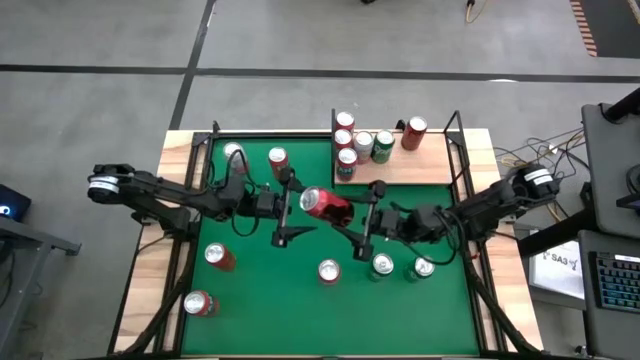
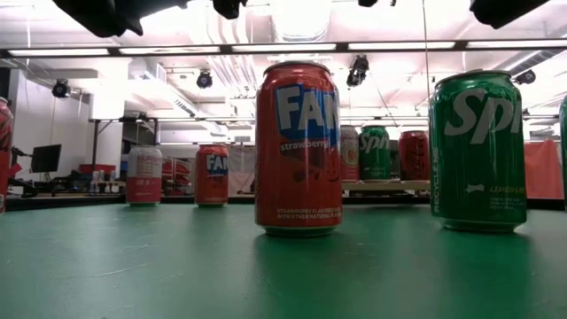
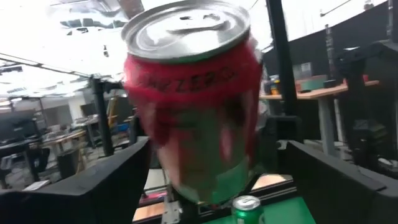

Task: Place canned beverage on shelf
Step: Put the bottom red/black soda can on the shelf aligned with the other red/black soda can

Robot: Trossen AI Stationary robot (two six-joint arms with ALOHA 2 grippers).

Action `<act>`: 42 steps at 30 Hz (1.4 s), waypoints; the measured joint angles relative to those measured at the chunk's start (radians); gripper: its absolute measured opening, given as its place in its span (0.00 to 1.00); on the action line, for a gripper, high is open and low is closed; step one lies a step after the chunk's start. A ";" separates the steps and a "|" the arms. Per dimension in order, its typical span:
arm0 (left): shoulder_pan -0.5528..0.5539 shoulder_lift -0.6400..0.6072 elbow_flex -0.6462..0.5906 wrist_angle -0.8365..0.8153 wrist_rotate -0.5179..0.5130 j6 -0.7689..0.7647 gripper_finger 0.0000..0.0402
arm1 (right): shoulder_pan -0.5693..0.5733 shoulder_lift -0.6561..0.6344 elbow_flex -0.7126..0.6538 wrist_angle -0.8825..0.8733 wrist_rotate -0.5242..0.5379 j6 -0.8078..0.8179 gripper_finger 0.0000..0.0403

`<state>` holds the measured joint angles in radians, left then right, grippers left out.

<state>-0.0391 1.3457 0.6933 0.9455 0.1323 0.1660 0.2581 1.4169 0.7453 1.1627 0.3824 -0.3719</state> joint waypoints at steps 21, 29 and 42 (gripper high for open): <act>0.001 0.000 0.000 0.036 0.061 -0.018 0.86 | -0.009 0.144 0.085 -0.004 0.060 -0.102 0.73; 0.001 -0.001 0.000 0.030 0.057 -0.021 0.70 | -0.007 0.146 0.092 -0.013 0.067 -0.114 0.73; 0.003 -0.095 0.019 -0.349 -0.175 0.188 0.70 | 0.014 0.064 0.271 -0.669 0.379 0.104 0.90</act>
<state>-0.0364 1.2507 0.7125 0.5966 -0.0423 0.3543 0.2726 1.4814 1.0164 0.4940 0.7617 -0.2677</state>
